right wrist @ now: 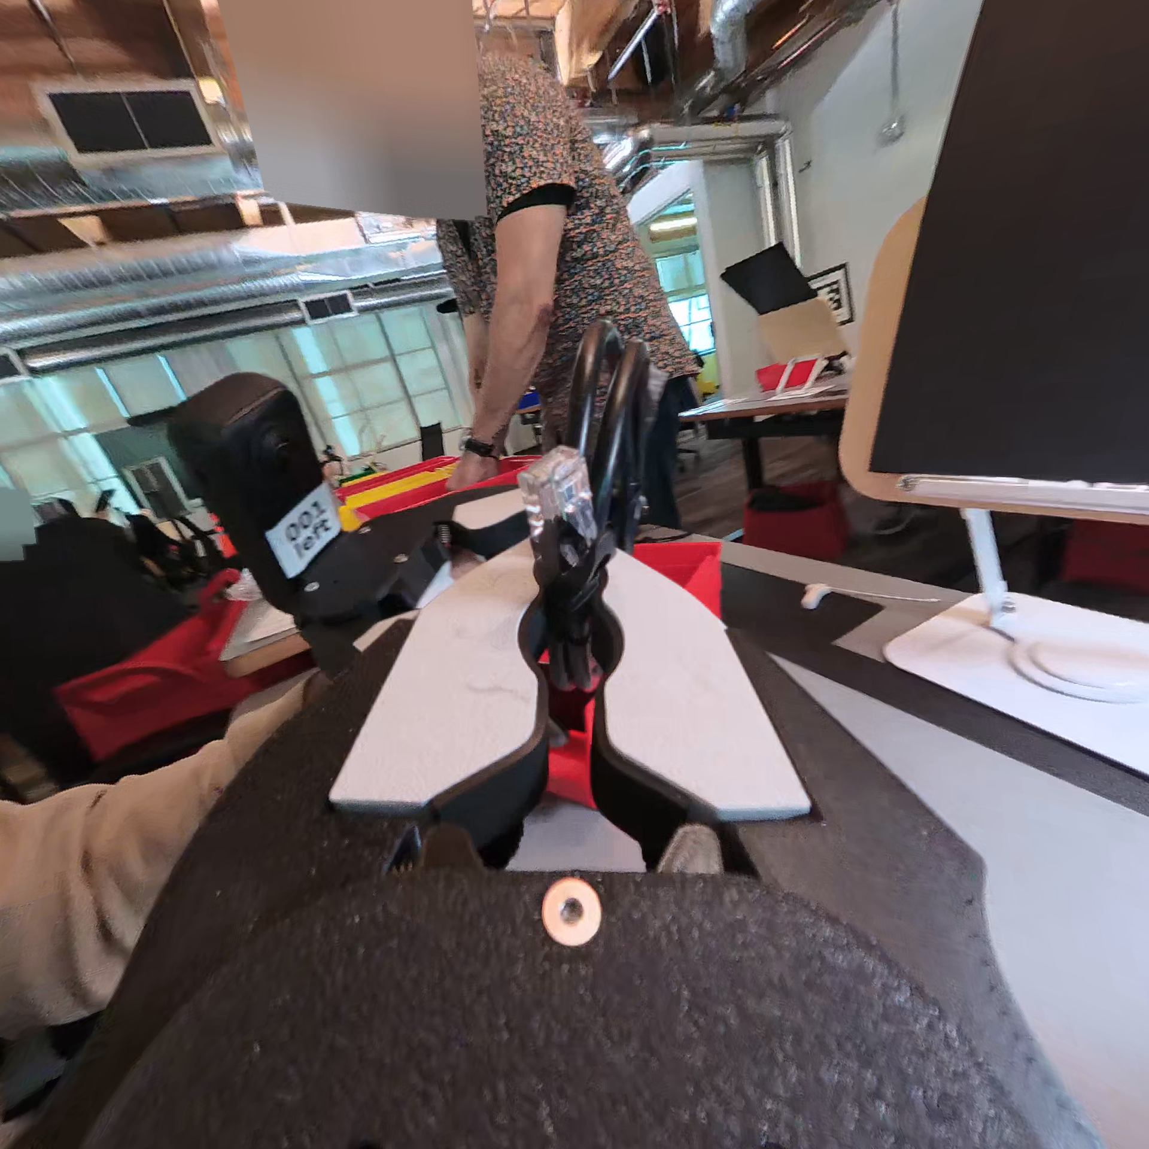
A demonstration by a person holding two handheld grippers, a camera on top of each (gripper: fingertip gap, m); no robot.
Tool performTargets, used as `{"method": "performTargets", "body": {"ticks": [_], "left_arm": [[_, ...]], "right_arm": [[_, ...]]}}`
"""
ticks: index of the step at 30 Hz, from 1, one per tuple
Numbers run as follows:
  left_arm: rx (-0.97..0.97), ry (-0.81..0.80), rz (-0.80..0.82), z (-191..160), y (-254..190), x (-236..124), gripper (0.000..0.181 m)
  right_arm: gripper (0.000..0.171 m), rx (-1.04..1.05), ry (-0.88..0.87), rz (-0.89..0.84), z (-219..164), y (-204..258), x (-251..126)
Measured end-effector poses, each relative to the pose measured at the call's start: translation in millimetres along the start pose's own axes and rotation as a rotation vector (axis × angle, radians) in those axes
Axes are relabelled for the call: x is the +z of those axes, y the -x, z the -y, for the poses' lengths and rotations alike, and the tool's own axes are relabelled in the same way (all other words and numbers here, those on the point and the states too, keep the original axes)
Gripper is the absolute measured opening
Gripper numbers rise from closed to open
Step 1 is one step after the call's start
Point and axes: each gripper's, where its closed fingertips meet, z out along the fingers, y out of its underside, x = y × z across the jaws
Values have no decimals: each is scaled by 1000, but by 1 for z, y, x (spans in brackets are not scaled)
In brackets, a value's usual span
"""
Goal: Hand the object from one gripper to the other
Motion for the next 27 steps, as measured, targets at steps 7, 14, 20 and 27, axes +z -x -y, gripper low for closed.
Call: {"method": "performTargets", "body": {"ticks": [7, 14, 20, 27], "left_arm": [[-97, 15, -109, -5, -9, 2, 130], [-84, -34, -159, 0, -23, 3, 119], [-104, -91, -121, 6, -6, -4, 112], [-121, -39, 72, -11, 55, -22, 109]], "right_arm": [[7, -143, 99, 137, -16, 30, 5], [8, -229, 214, 227, -20, 40, -4], [48, -317, 244, 211, -7, 39, -13], [58, -354, 105, 76, 62, -1, -59]]}}
